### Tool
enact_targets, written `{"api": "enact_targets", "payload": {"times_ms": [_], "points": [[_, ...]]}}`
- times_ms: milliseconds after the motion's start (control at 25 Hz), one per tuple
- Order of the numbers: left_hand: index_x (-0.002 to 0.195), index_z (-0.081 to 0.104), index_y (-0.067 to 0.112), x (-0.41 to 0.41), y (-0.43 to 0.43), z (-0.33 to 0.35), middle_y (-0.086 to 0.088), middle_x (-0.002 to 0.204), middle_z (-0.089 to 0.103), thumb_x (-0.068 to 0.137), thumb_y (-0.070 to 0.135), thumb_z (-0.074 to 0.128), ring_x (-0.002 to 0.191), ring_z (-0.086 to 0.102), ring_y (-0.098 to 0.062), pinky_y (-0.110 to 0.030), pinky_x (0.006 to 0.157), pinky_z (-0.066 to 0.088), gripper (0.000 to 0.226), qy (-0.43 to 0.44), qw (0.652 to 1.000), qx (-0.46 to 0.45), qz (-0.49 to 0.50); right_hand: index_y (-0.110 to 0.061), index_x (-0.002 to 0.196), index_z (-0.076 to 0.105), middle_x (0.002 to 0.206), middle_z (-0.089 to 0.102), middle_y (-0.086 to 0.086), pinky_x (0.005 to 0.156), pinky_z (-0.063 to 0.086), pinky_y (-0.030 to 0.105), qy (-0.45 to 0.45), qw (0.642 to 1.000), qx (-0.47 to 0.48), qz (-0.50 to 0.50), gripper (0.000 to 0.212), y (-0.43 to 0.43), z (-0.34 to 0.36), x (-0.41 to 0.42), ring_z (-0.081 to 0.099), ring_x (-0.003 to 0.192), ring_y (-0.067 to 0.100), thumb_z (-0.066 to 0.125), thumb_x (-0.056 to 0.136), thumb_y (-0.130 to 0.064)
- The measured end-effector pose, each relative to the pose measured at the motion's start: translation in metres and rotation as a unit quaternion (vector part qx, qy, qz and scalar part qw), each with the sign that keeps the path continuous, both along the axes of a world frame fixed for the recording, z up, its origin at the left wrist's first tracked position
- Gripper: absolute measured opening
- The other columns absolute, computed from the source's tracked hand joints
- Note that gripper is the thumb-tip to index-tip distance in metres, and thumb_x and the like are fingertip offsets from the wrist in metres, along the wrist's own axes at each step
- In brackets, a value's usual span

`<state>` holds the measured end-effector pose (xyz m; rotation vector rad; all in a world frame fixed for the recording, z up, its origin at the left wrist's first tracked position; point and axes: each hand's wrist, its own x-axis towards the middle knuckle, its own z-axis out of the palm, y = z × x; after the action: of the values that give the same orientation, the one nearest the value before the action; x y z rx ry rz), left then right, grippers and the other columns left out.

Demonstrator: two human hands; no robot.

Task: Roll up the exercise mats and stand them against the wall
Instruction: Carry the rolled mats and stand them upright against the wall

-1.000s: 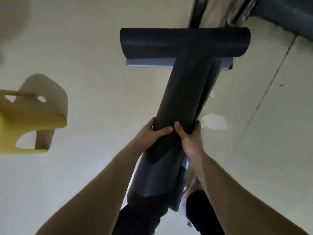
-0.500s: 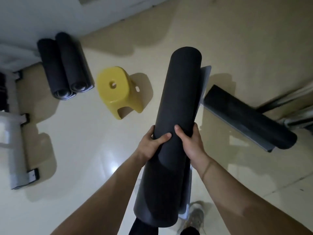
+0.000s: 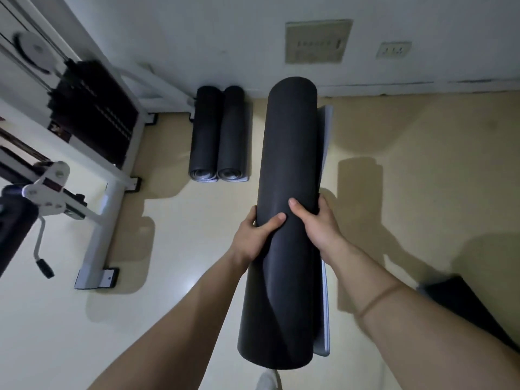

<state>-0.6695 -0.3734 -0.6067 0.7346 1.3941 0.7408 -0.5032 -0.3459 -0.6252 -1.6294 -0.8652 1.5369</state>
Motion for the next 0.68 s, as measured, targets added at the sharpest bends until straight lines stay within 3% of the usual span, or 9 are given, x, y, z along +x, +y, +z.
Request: {"api": "enact_targets", "payload": {"times_ms": [320, 400, 480, 680], "points": [[0.13, 0.062, 0.03, -0.03, 0.21, -0.045, 0.007, 0.116, 0.076, 0.08, 0.038, 0.085, 0.104, 0.073, -0.012, -0.035, 0.099, 0.055, 0.056, 0.014, 0.997, -0.015, 0.073, -0.03, 0.133, 0.057, 0.125, 0.071, -0.009, 0.1, 0.058, 0.045, 0.013, 0.998, -0.002, 0.056, 0.076, 0.229, -0.05, -0.037, 0.071, 0.111, 0.016, 0.079, 0.069, -0.064], [0.115, 0.06, 0.04, -0.035, 0.266, -0.065, 0.01, 0.11, 0.075, 0.082, 0.037, 0.084, 0.099, 0.072, -0.008, -0.027, 0.092, 0.055, 0.041, 0.016, 0.995, -0.021, 0.093, -0.031, 0.131, 0.058, 0.124, 0.072, -0.01, 0.1, 0.058, 0.045, 0.015, 0.998, -0.006, 0.067, 0.078, 0.29, -0.072, -0.045, 0.071, 0.11, 0.016, 0.079, 0.065, -0.066], [0.105, 0.05, 0.046, -0.045, 0.323, -0.086, 0.02, 0.101, 0.07, 0.082, 0.037, 0.083, 0.095, 0.068, -0.002, -0.02, 0.084, 0.051, 0.041, 0.015, 0.994, -0.024, 0.109, -0.032, 0.13, 0.06, 0.121, 0.073, -0.011, 0.1, 0.058, 0.044, 0.018, 0.997, -0.006, 0.074, 0.076, 0.349, -0.093, -0.058, 0.072, 0.109, 0.015, 0.079, 0.065, -0.066], [0.12, 0.063, 0.039, -0.088, 0.465, -0.159, 0.013, 0.112, 0.074, 0.069, 0.051, 0.089, 0.107, 0.07, -0.01, -0.032, 0.102, 0.052, 0.058, 0.023, 0.994, -0.032, 0.101, -0.031, 0.127, 0.063, 0.117, 0.075, -0.01, 0.101, 0.057, 0.045, 0.003, 0.997, 0.0, 0.072, 0.075, 0.491, -0.156, -0.099, 0.072, 0.107, 0.014, 0.079, 0.063, -0.065]]}}
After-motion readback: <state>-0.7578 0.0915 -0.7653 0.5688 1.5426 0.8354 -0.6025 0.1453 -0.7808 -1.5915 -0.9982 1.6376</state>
